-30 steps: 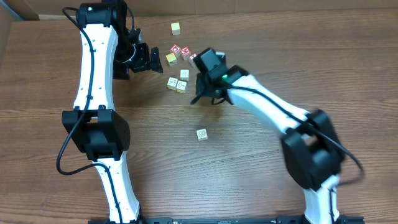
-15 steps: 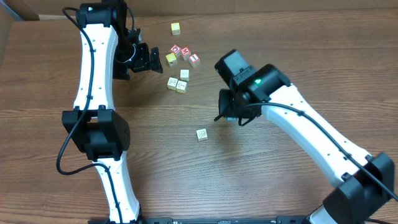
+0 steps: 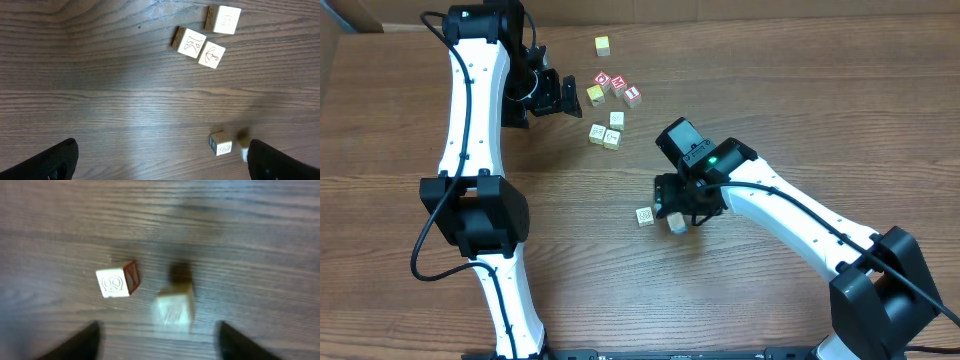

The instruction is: Flip 5 blocks

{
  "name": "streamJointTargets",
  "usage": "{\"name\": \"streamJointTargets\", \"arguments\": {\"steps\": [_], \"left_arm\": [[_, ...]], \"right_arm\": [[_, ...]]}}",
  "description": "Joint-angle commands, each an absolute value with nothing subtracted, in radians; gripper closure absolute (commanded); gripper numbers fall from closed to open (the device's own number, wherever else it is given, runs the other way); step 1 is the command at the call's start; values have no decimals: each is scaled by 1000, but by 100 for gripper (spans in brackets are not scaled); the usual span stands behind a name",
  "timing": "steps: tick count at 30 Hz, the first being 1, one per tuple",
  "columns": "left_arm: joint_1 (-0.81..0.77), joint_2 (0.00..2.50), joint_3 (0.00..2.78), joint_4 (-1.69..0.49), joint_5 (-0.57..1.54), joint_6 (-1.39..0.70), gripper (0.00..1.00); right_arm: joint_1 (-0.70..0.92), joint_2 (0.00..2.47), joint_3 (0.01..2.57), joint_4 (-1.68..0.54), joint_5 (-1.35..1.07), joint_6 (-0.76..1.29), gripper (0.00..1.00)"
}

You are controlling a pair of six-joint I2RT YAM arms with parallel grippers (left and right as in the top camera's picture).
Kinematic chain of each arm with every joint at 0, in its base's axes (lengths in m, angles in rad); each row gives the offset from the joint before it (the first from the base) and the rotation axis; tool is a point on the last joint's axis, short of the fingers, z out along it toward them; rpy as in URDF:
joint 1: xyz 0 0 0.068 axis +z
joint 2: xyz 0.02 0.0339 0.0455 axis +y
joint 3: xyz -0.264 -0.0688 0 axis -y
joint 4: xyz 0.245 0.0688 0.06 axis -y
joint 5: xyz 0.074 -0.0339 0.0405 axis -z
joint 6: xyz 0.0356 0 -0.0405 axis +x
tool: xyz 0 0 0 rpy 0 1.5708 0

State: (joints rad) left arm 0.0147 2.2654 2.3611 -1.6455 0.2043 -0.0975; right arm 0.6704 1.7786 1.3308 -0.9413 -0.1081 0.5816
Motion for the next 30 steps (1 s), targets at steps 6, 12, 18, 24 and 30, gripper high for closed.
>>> {"name": "streamJointTargets", "arguments": {"steps": [6,12,18,24,30], "left_arm": [[19,2272,2376,-1644,199,-105,0],[19,2272,2376,-1644,199,-105,0],[19,2272,2376,-1644,199,-105,0],[19,2272,2376,-1644,199,-105,0],[19,2272,2376,-1644,199,-105,0]], "right_arm": [[674,1783,1327,-956,-106,579,0],[674,1783,1319,-1044,-108,580,0],[673,1783,1287,-1137,-115,580,53],[673,1783,1170,-1058,-114,634,48],[673,1783,1103,-935,-113,645,43]]}}
